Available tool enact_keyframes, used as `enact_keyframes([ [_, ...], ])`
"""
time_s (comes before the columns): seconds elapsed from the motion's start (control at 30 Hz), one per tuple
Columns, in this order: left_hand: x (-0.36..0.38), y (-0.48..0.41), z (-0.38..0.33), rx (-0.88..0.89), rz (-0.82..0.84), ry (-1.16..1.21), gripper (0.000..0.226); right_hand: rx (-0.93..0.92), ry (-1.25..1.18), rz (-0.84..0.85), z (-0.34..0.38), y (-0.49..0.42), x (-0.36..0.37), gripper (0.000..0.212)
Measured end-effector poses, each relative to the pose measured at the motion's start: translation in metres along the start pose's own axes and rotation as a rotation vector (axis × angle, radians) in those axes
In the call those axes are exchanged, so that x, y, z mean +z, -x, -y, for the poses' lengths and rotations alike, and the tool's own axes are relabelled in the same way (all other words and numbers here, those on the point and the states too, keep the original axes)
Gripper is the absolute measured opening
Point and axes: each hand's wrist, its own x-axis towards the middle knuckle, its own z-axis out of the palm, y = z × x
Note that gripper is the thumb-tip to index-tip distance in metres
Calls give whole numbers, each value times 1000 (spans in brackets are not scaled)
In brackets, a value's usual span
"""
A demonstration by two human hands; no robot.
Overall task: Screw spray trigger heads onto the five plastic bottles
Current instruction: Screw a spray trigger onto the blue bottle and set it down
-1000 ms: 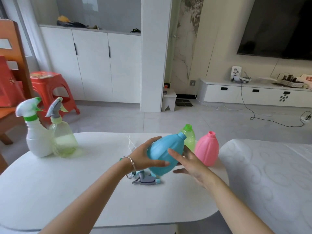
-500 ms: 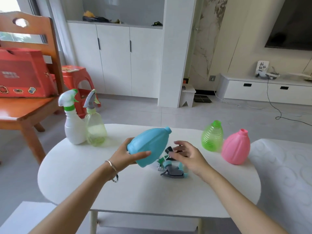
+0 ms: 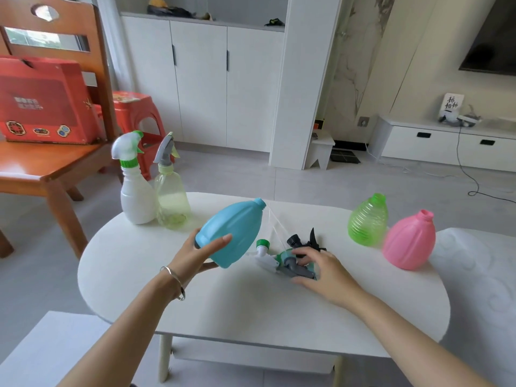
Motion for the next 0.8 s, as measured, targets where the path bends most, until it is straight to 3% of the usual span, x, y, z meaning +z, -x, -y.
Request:
enact_keyframes([
  [0.17, -5, 0, 2, 1, -6, 45, 79, 38, -524, -233, 22, -12, -24, 35],
  [0.27, -6, 0, 2, 3, -12, 60, 71, 192, -873, -438, 29, -17, -35, 24],
  [0.37, -10, -1, 4, -28, -23, 89, 69, 336, -1199, -477, 32, -16, -42, 23],
  [0.8, -21, -1, 7, -57, 32, 67, 71, 294, -1146, -360, 29, -10, -48, 12],
])
